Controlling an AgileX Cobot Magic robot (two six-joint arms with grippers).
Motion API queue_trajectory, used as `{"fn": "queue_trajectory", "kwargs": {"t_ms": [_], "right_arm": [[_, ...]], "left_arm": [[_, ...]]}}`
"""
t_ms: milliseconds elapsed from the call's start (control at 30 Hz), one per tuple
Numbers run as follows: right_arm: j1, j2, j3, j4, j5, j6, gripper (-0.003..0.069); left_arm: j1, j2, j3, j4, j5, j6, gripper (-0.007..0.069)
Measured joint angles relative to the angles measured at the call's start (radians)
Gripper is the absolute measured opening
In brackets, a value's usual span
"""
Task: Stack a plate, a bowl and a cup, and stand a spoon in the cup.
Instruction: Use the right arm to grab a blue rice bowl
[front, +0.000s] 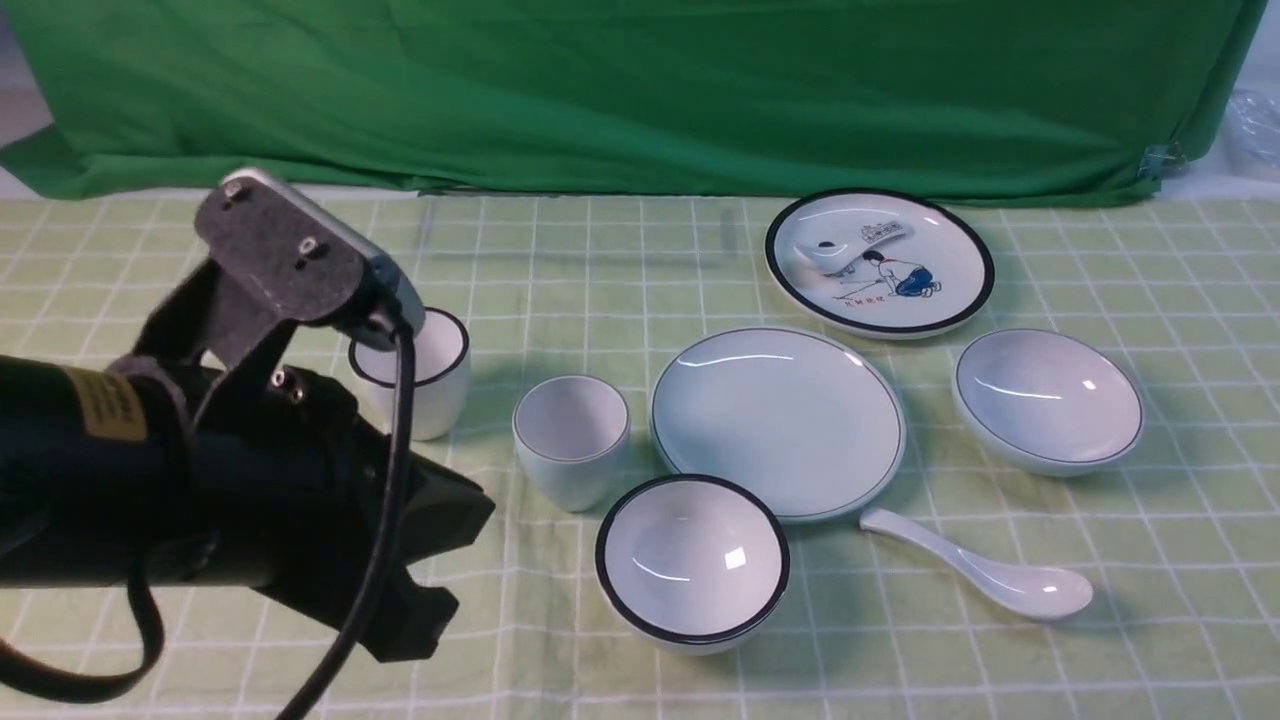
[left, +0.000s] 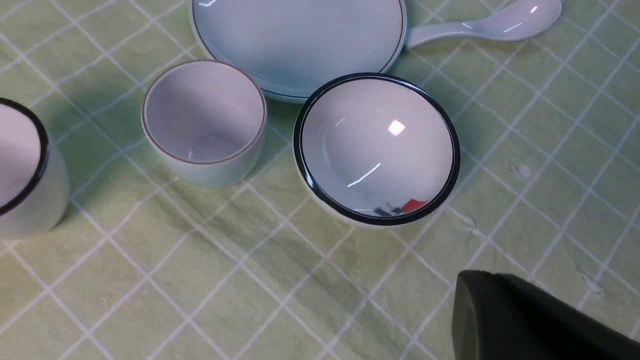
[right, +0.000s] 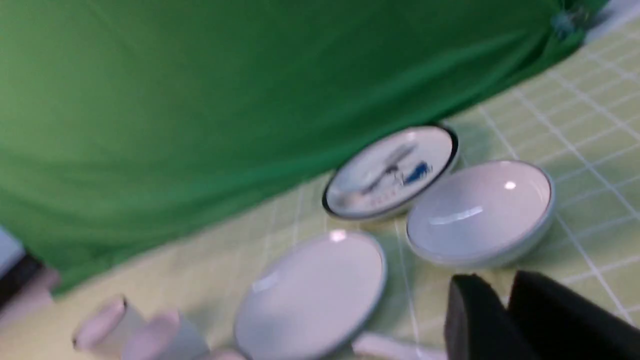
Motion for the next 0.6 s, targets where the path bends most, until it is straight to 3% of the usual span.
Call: {"fn": "queue_trajectory", "kwargs": {"t_ms": [100, 200, 433, 533, 600], "right_arm": [[0.127, 0.371, -0.312, -0.001, 0.303, -0.272, 0.0123], [0.171, 0.613, -0.477, -0.023, 0.41, -0.381, 0.0125], [0.154, 1.158, -0.798, -0.118, 0.551, -0.504, 0.0189], [0.12, 1.269, -0.873, -0.119, 0.565, -0.538, 0.024], [0.072, 1.402, -0.955, -0.119, 0.578, -0.569, 0.0325]], "left_arm": [[0.0, -0.001, 0.0, 0.002, -0.038, 0.014, 0.0009], [0.0, -0.013, 0.0, 0.002, -0.033, 0.018, 0.0011], [0.0, -0.155, -0.001, 0.003, -0.019, 0.02, 0.0013], [0.0, -0.203, -0.001, 0.003, -0.013, 0.02, 0.0015], [0.0, -0.261, -0.001, 0.003, 0.011, 0.019, 0.0015]]}}
